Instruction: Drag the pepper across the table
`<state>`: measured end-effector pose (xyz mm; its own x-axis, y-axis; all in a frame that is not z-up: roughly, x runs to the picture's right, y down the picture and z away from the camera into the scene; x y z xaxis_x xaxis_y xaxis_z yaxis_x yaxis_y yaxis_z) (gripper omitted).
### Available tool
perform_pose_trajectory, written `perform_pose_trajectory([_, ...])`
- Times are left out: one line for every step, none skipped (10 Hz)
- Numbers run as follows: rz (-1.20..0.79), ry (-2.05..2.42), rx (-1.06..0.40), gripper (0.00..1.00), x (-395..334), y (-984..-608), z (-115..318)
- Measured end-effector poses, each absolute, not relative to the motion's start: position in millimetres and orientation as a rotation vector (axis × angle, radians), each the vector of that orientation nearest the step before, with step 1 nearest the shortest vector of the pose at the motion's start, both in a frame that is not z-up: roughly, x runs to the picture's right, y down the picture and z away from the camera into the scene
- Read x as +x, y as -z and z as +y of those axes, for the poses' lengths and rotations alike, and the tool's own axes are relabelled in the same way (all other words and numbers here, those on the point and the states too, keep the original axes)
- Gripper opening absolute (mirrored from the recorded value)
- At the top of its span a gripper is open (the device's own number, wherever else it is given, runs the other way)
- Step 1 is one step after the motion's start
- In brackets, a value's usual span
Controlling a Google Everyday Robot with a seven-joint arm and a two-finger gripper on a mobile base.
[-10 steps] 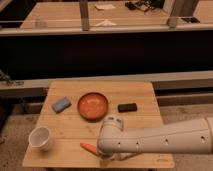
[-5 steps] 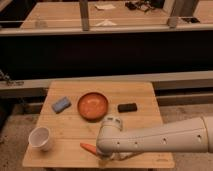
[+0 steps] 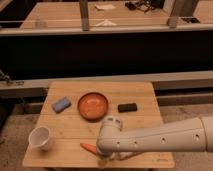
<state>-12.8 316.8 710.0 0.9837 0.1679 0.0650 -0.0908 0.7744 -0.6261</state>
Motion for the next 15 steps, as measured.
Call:
perform_pose_trajectory([-0.121, -0.148, -0.671, 0.74, -13, -711, 317])
perform_pose_trajectory([-0.121, -0.157, -0.67, 0.7, -12, -712, 318])
perform_pose_trajectory([-0.122, -0.166, -0.671, 0.68, -11, -713, 318])
perform_pose_trajectory([-0.122, -0.169, -0.672, 0.68, -11, -714, 319])
perform_pose_trajectory([-0.124, -0.171, -0.673, 0.68, -12, -715, 320])
perform_pose_trajectory([-0.125, -0.178, -0.675, 0.68, -13, -717, 320])
perform_pose_trajectory([-0.124, -0.185, -0.675, 0.68, -13, -718, 321])
perform_pose_trajectory([-0.125, -0.189, -0.676, 0.68, -13, -718, 321])
perform_pose_trajectory([-0.124, -0.195, -0.678, 0.68, -13, -720, 321])
perform_pose_trajectory([-0.124, -0.2, -0.677, 0.68, -13, -720, 321])
perform_pose_trajectory([-0.124, -0.204, -0.678, 0.68, -13, -721, 322])
perform_pose_trajectory([-0.124, -0.211, -0.679, 0.68, -13, -722, 322])
perform_pose_trajectory([-0.124, -0.214, -0.68, 0.68, -13, -723, 322])
perform_pose_trajectory([-0.123, -0.218, -0.681, 0.68, -13, -725, 322])
perform_pose_trajectory([-0.124, -0.223, -0.681, 0.68, -14, -725, 322])
